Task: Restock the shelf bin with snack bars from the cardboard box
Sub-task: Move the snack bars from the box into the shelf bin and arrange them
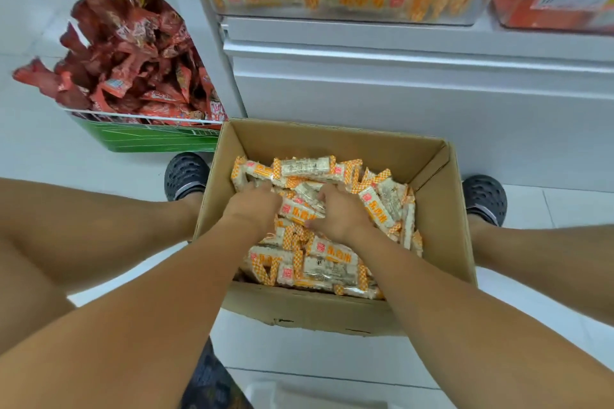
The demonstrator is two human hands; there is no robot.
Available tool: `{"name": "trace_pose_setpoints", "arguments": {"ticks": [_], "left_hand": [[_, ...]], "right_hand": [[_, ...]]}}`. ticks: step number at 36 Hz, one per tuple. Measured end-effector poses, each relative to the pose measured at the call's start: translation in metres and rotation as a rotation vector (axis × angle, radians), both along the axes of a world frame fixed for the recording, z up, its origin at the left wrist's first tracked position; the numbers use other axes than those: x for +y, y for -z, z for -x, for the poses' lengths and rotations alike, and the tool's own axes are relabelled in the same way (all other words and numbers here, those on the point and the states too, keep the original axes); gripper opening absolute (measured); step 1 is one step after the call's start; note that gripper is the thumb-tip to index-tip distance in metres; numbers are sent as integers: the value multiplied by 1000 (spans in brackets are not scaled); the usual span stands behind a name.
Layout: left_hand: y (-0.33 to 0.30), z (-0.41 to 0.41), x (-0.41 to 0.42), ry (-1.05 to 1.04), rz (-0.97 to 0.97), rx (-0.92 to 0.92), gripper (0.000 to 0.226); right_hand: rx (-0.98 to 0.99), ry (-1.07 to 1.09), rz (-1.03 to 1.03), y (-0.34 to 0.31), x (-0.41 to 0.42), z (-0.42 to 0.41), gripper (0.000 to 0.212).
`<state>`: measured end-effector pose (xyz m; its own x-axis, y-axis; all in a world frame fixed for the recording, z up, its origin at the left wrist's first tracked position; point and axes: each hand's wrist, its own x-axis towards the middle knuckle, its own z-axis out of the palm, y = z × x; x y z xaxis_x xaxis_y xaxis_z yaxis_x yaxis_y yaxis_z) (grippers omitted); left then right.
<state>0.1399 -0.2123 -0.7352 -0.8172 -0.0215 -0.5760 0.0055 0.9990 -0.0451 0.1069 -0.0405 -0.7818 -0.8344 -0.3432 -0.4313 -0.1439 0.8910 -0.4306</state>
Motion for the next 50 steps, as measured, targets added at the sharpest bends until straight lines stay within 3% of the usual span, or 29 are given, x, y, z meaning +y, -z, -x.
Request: {"name": "trace_pose_setpoints", "arguments": {"ticks": [3,7,14,17,21,24,28,34,37,39,43,47,50], "left_hand": [[1,6,2,-36,-115,117,24],[-3,23,10,-332,-455,124,22],[-7,34,21,-869,-1009,178,26],[-11,37,24,-1022,-1099,191,24],[-14,40,19,-1160,-1119,220,23],[-18,40,22,-1226,-1230,172,22],[-34,44,35,-1230,-1389,143,25],[-59,42,43,-1309,-1478,124,28],[-65,43,43,-1358,-1576,81,58],[-69,46,44,-1281,-1626,28,73],[-84,50,51,-1128,-1525,196,41],[-104,63,53,-1231,-1608,344,61],[-137,73,54,-1244,-1671,388,58]], "right_hand": [[-37,90,100,1,3,-1,62],[-170,218,267,-3,18,14,72],[-645,416,577,-34,55,40,78],[-652,487,645,-39,66,46,56],[-747,621,906,-48,74,49,63],[-865,616,1115,-62,69,43,49],[-846,531,1126,-69,54,36,43],[-663,423,985,-78,45,32,38],[-612,354,905,-85,44,32,38],[-618,299,879,-91,44,32,39],[-579,210,880,-111,41,33,39],[-478,170,873,-136,33,45,38],[-316,74,881,-162,23,54,60]]}}
